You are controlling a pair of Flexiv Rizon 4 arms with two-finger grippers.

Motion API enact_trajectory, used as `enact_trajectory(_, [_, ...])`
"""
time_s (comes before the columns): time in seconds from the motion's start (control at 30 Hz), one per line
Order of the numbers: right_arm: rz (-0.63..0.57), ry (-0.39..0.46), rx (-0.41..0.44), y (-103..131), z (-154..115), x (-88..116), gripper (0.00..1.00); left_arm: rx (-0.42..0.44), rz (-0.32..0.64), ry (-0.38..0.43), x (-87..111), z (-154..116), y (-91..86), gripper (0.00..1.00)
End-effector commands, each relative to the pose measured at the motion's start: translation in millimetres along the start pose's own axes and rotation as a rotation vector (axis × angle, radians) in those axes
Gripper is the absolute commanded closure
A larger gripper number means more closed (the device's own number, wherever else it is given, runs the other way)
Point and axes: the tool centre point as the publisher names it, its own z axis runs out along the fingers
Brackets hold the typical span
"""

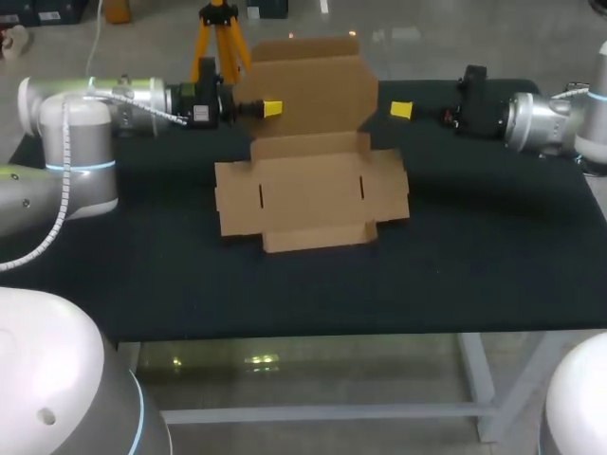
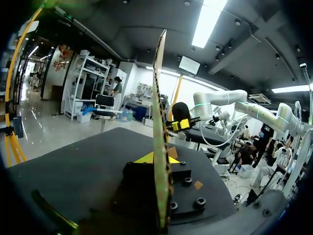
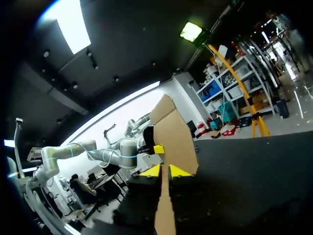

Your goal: Assemble the packaging by folding the flat box into shape, placing the metal phone stand inside, and closing the box properly

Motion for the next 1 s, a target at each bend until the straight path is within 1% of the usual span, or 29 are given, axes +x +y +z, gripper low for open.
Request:
enact_trajectory(0.03, [-0.02, -0.144, -0.003, -6, -17, 21, 1.0, -0.005, 0.009, 0.036, -8.1, 5, -3.3, 1.0])
enact_trajectory(0.23, [-0.056, -0.173, 0.02, -14, -31, 33, 1.0, -0.01, 0.033, 0.048, -9.6, 10, -10.6, 1.0])
enact_trajectory(0.47, [-0.105, -0.237, 0.069, -26, -40, 48, 1.0, -0.004, 0.056, 0.051, -11.2, 16, -19.5, 1.0])
enact_trajectory(0.53, [-0.134, -0.281, 0.068, -30, -43, 53, 1.0, 0.01, 0.064, 0.034, -11.7, 17, -22.1, 1.0])
enact_trajectory(0.57, [-0.177, -0.355, 0.032, -33, -44, 56, 1.0, 0.024, 0.082, 0.003, -12.2, 17, -23.9, 1.0])
enact_trajectory(0.6, [-0.203, -0.394, 0.014, -36, -45, 59, 1.0, 0.024, 0.082, 0.003, -12.2, 17, -23.9, 1.0])
enact_trajectory(1.0, [-0.203, -0.394, 0.014, -36, -45, 59, 1.0, 0.024, 0.082, 0.003, -12.2, 17, -23.9, 1.0])
